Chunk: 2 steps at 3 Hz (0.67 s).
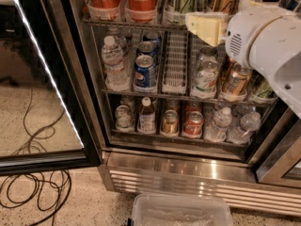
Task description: Pick orange can from top shelf of fridge
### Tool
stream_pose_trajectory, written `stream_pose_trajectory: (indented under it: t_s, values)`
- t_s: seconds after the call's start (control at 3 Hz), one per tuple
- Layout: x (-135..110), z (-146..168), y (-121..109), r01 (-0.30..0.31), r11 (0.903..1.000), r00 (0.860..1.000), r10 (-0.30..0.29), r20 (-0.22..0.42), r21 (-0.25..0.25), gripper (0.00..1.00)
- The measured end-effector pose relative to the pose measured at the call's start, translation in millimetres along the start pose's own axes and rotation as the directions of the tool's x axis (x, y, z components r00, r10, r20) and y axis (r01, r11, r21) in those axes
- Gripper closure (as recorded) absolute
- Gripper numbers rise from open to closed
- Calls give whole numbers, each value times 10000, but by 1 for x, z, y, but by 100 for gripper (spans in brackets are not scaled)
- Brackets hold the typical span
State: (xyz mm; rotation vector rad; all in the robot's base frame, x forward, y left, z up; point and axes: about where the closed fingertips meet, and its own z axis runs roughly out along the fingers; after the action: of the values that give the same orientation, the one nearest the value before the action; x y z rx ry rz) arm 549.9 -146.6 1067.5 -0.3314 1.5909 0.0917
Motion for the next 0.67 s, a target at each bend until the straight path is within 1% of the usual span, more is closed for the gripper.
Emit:
stream_pose_trajectory:
  t_s: [0.33, 0.67]
  values:
    - [-5, 1, -3, 48, 9977, 9995, -69, 315, 683, 26]
    - [-15, 12, -6, 190, 9943, 9963, -275, 809, 1045, 26]
